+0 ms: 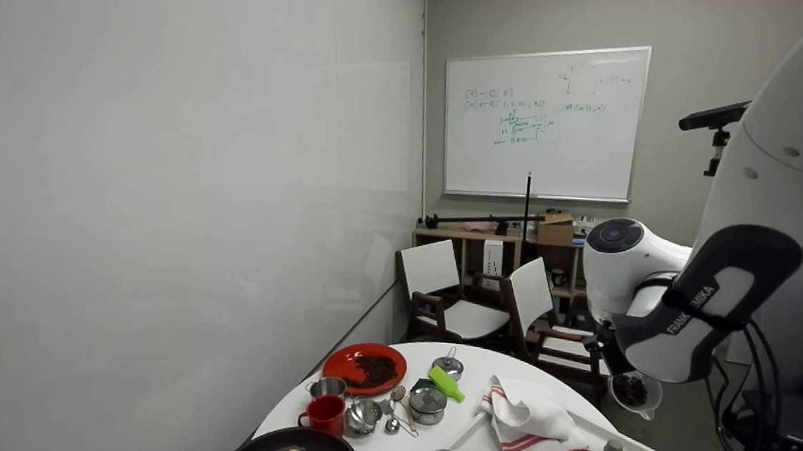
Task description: Pour the contents in the clear jug into the red bowl
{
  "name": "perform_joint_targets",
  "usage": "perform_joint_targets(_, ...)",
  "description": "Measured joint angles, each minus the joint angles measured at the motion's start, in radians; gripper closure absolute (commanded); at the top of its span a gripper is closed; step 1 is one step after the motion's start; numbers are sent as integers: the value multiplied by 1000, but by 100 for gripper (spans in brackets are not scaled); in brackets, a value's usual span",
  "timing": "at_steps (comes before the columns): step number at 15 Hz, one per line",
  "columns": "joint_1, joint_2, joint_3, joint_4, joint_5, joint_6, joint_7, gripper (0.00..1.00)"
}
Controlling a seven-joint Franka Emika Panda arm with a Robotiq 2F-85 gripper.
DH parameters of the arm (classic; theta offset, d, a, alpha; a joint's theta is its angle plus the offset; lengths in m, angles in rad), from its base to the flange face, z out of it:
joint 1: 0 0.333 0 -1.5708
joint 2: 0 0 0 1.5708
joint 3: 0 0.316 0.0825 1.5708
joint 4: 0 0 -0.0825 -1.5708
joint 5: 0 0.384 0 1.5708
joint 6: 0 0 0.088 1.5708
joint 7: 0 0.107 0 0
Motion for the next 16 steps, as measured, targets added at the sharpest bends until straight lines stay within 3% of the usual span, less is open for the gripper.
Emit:
perform_joint_targets(8,-125,-105,77,2,-53,-14,-16,92)
perform_joint_targets(13,-110,-85,62,7,-97,-32,49,92)
perform_joint_targets(14,-101,-75,56,10,-104,-41,67,73)
perform_joint_targets(15,-99,-72,58,10,-106,-42,73,73)
perform_joint_targets(16,-100,-72,62,10,-106,-41,73,92)
